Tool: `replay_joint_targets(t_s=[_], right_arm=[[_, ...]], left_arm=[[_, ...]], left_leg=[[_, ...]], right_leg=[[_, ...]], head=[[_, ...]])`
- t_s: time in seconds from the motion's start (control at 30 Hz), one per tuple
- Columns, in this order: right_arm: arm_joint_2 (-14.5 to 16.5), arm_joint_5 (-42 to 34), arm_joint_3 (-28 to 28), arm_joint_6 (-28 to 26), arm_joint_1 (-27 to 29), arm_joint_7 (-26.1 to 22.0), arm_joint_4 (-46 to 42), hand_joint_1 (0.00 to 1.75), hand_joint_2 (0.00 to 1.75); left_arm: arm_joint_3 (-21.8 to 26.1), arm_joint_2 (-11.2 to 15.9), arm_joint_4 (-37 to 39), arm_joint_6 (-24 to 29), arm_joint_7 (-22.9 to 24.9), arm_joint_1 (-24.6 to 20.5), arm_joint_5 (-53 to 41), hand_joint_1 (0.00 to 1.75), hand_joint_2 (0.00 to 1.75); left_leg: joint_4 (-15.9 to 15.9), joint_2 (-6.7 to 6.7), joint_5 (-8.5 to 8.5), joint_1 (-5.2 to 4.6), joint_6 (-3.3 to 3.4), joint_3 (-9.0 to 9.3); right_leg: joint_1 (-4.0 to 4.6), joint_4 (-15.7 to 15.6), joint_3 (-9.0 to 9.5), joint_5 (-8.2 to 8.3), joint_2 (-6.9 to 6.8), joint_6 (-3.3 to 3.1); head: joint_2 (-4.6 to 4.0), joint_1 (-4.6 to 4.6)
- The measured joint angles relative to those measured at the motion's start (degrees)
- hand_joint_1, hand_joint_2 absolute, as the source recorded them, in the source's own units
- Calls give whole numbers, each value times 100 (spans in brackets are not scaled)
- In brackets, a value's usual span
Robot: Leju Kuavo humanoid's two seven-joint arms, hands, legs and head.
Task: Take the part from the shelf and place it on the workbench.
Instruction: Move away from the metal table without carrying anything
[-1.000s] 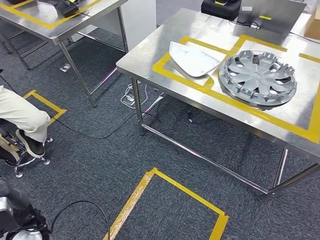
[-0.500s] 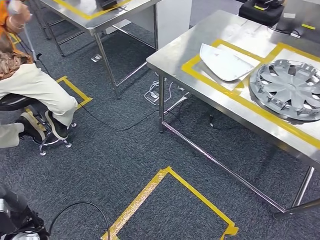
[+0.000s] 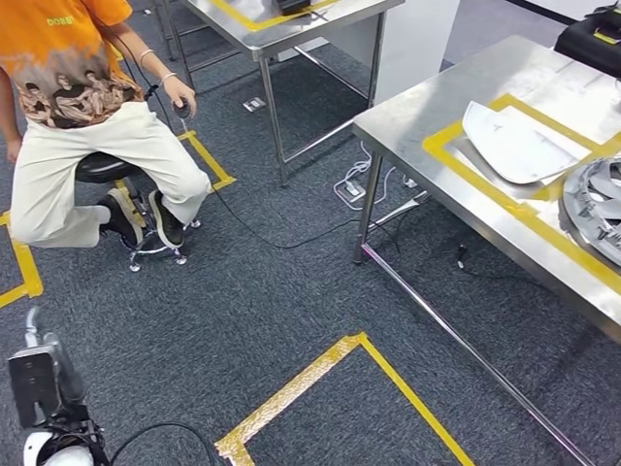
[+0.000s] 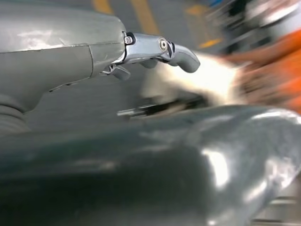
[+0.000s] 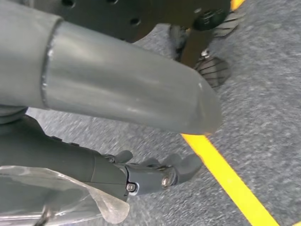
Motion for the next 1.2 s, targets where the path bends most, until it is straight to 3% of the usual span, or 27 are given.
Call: replay_joint_targets(t_s=[0.07, 0.13, 0.2, 0.23, 0.27, 0.3, 0.37, 0.43, 0.5, 0.57, 0.63, 0.7, 0.77, 0.8, 0.83, 0.87, 0.93, 1.0, 1.07, 1.13, 1.2], right_arm=[[-1, 54, -1, 20, -3, 40, 0, 0, 0], [-1, 89, -3, 32, -4, 59, -1, 0, 0], [-2, 109, -3, 43, 11, 80, 1, 0, 0], [-2, 125, -3, 46, 21, 93, 1, 0, 0], [-3, 146, -3, 51, 27, 107, 2, 0, 0], [-4, 171, -3, 55, 28, 123, 2, 0, 0], [-7, 230, -3, 82, 18, 152, 2, 0, 0], [-8, 292, -2, 121, 3, 183, 2, 0, 0], [-11, 347, 1, 150, -13, 208, 2, 0, 0], [-14, 400, 9, 169, -30, 217, 2, 0, 0], [-28, 458, 36, 196, -43, 221, 2, 0, 0], [-54, 499, 72, 225, -39, 233, 3, 0, 0], [-69, 517, 92, 240, -19, 250, 9, 0, 0], [-75, 526, 96, 244, -11, 254, 12, 0, 0], [-80, 537, 98, 245, -6, 256, 14, 0, 0], [-90, 550, 100, 245, -6, 257, 15, 0, 0], [-108, 580, 113, 245, -8, 260, 18, 0, 0], [-115, 606, 133, 245, -8, 266, 23, 0, 0], [-124, 640, 146, 228, -8, 268, 26, 0, 0], [-134, 682, 162, 197, -7, 258, 26, 0, 0], [-140, 714, 185, 171, 3, 248, 26, 0, 0]], left_arm=[[242, 3, 978, -62, 2, -159, -206, 0, 0], [466, 10, 1826, -14, -94, -300, -402, 0, 0], [616, 15, 2457, 43, -83, -458, -565, 0, 0], [670, 18, 2766, 56, 4, -535, -682, 0, 0], [714, 22, 3076, 64, 123, -602, -814, 0, 0], [759, 35, 3420, 62, 245, -674, -944, 0, 0], [868, 89, 4188, 56, 419, -845, -1123, 0, 0], [995, 156, 4942, 46, 502, -1029, -1199, 0, 0], [1124, 198, 5563, -13, 476, -1163, -1169, 0, 0], [1268, 222, 6074, -79, 382, -1240, -1075, 0, 0], [1405, 224, 6492, -48, 340, -1301, -1046, 0, 0], [1478, 211, 6813, 35, 351, -1387, -1092, 0, 0], [1516, 205, 7059, 86, 365, -1456, -1129, 0, 0], [1536, 203, 7158, 100, 373, -1469, -1138, 0, 0], [1558, 196, 7241, 111, 384, -1475, -1141, 0, 0], [1579, 183, 7313, 131, 395, -1477, -1136, 0, 0], [1623, 142, 7425, 216, 406, -1478, -1106, 0, 0], [1670, 95, 7505, 319, 388, -1470, -1053, 0, 0], [1745, 53, 7592, 387, 383, -1435, -979, 0, 0], [1829, 2, 7685, 418, 451, -1396, -917, 0, 0], [1883, -56, 7756, 427, 544, -1387, -901, 0, 0]], left_leg=[[-7, -85, 29, 18, -72, -31], [217, 104, -116, 13, -133, -142], [886, 419, -465, 19, -191, -454], [1274, 501, -622, 31, -218, -635], [1537, 538, -696, 44, -235, -753], [1601, 556, -662, 55, -244, -773], [1070, 627, -325, 65, -228, -483], [315, 857, -66, 24, -177, -89], [14, 976, -45, -29, -119, 47], [-10, 872, -43, -35, -58, 37], [-44, 769, -25, -11, 12, 49], [-59, 654, -16, 2, 70, 52], [-56, 511, -20, -6, 93, 52], [-54, 434, -21, -9, 95, 55], [-49, 353, -22, -10, 94, 61], [-41, 271, -25, -7, 89, 67], [-6, 119, -39, -5, 63, 58], [26, -12, -37, 1, 6, 12], [30, -125, -14, 17, -64, -29], [168, 48, -102, 6, -120, -91], [722, 387, -419, -3, -165, -330]], right_leg=[[0, -29, 28, 36, -123, -63], [-13, -72, 54, 72, -261, -135], [-3, -89, 68, 67, -432, -174], [5, -88, 69, 56, -531, -185], [10, -86, 72, 47, -622, -189], [13, -86, 77, 36, -707, -189], [16, -85, 109, 10, -851, -174], [36, -81, 142, -31, -969, -130], [62, -79, 165, -70, -1077, -65], [60, -89, 182, -107, -1153, 5], [46, 87, 109, -263, -956, 62], [43, 736, -195, -594, -642, 79], [44, 1457, -583, -823, -532, 77], [44, 1584, -687, -788, -519, 74], [44, 1474, -680, -633, -504, 69], [39, 1161, -575, -395, -461, 60], [13, 407, -272, -31, -215, 35], [1, 79, -103, 27, -45, 9], [11, 50, -62, 27, -137, -48], [5, 11, -33, 50, -276, -125], [10, -8, -8, 48, -437, -176]], head=[[0, 3], [-1, -36], [-1, -83], [-1, -92], [0, -93], [0, -91], [0, -93], [-1, -97], [-1, -91], [0, -82], [-1, -61], [-1, -29], [0, -20], [0, -20], [0, -20], [0, -20], [0, -21], [0, -25], [0, -27], [-1, -50], [0, -87]])
